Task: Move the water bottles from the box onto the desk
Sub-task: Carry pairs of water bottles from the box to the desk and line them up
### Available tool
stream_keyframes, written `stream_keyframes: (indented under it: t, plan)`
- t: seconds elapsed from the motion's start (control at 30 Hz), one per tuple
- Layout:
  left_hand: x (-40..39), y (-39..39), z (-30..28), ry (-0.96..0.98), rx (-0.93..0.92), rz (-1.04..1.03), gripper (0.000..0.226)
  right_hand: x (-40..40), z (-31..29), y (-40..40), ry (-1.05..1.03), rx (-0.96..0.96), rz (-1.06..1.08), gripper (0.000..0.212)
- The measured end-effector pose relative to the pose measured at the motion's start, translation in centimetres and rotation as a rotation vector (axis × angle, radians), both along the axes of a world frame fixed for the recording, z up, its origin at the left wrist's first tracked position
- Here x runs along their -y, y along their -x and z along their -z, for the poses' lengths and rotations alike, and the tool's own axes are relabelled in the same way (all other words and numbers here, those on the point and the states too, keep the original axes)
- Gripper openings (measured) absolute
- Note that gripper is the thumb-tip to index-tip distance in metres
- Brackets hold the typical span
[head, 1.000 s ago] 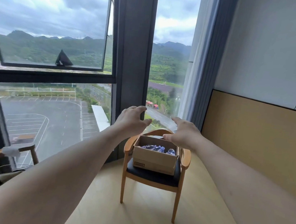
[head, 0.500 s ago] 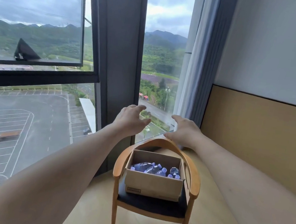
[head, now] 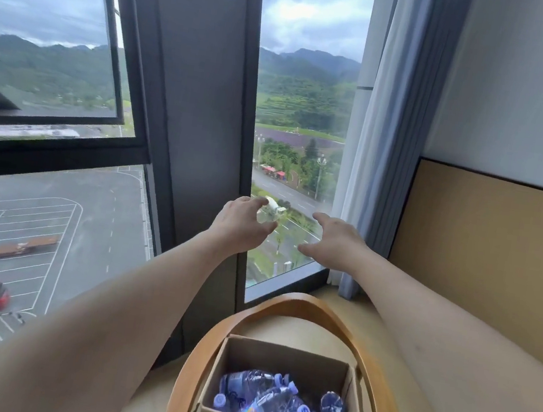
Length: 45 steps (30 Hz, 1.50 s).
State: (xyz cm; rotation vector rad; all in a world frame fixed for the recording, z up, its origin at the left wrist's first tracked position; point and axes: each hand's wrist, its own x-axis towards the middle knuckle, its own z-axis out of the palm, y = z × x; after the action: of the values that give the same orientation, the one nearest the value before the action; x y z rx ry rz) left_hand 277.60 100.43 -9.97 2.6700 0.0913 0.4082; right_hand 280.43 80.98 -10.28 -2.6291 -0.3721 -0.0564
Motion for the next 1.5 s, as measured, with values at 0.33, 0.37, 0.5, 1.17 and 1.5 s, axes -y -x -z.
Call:
stream_keyframes:
  t: [0.33,0.37,0.5,1.17,1.5]
  plan:
    - [-1.2,-12.5,7.3,0.062,-0.081,0.011,0.060,-1.8,6.9,-12.4,0.036,-0.120,0.019,0.082]
    - [-1.5,-13.3,8.8,0.071,-0.101,0.015,0.061,-2.0,8.2,-13.0,0.039,-0.138,0.026,0.082]
    - [-2.7,-15.7,15.6,0.136,-0.165,0.016,0.058,-2.9,14.2,-14.9,0.040,-0.230,0.080,0.084]
    - [-1.2,-13.6,44.4,0.154,-0.816,0.280,0.070,-1.1,41.8,-9.3,0.247,-0.874,0.304,0.071]
    - [1.7,-10.5,50.0,-0.001,-0.852,0.347,0.087,-1.7,45.6,-6.8,0.338,-0.936,0.314,0.064]
